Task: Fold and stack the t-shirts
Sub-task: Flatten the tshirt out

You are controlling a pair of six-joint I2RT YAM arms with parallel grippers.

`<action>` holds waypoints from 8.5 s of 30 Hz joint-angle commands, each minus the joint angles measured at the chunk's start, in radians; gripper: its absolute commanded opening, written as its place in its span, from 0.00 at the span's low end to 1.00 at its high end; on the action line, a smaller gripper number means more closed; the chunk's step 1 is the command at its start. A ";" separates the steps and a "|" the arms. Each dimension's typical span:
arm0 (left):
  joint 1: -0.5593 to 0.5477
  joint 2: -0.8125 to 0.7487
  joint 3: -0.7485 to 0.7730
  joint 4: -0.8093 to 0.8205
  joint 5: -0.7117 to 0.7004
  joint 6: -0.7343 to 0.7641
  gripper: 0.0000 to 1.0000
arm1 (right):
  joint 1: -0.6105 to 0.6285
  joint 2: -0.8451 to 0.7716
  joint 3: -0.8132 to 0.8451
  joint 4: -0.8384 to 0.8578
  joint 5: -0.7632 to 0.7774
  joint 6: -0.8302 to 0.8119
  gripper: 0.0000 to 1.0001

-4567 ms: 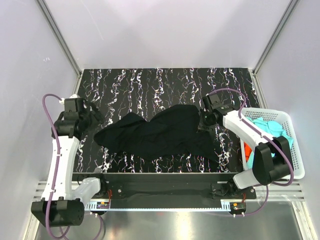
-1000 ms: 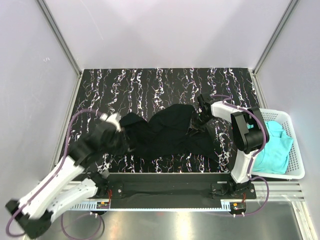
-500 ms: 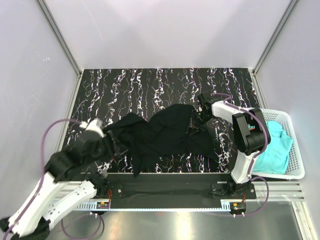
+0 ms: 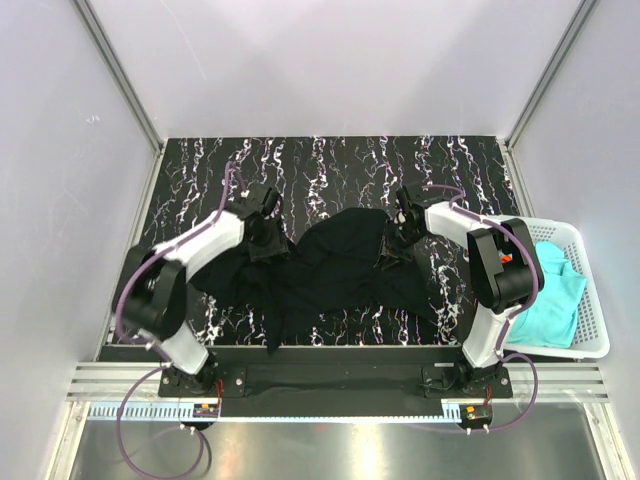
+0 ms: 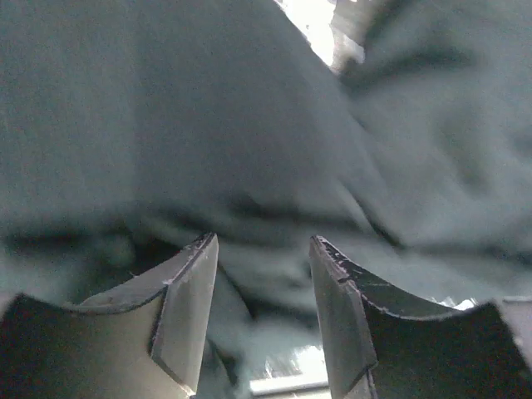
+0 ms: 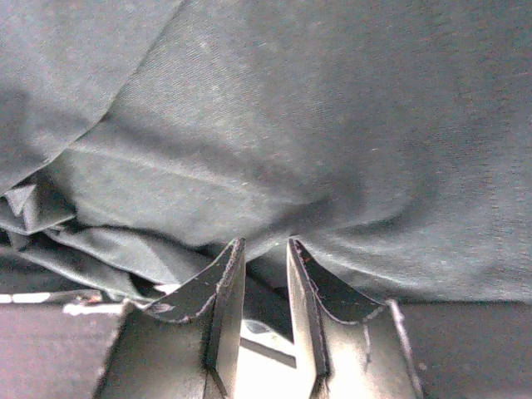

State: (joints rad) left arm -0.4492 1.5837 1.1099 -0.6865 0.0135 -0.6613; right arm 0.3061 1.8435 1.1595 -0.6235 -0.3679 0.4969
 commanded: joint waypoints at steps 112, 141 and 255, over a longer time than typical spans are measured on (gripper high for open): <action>0.029 -0.516 -0.378 0.104 0.124 0.032 0.00 | -0.084 -0.807 -0.633 0.105 0.343 1.042 0.62; 0.035 -0.510 -0.206 0.033 0.137 0.083 0.00 | -0.062 -0.787 -0.391 -0.098 0.631 0.383 0.66; 0.126 -0.513 1.188 0.064 0.114 0.560 0.00 | 0.297 -0.936 0.290 0.492 0.602 -1.021 0.00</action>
State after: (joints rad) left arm -0.3210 0.9207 2.3516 -0.5758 0.2050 -0.1482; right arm 0.6022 0.7696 1.4525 -0.1242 0.1162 -0.6548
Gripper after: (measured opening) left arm 0.016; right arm 0.013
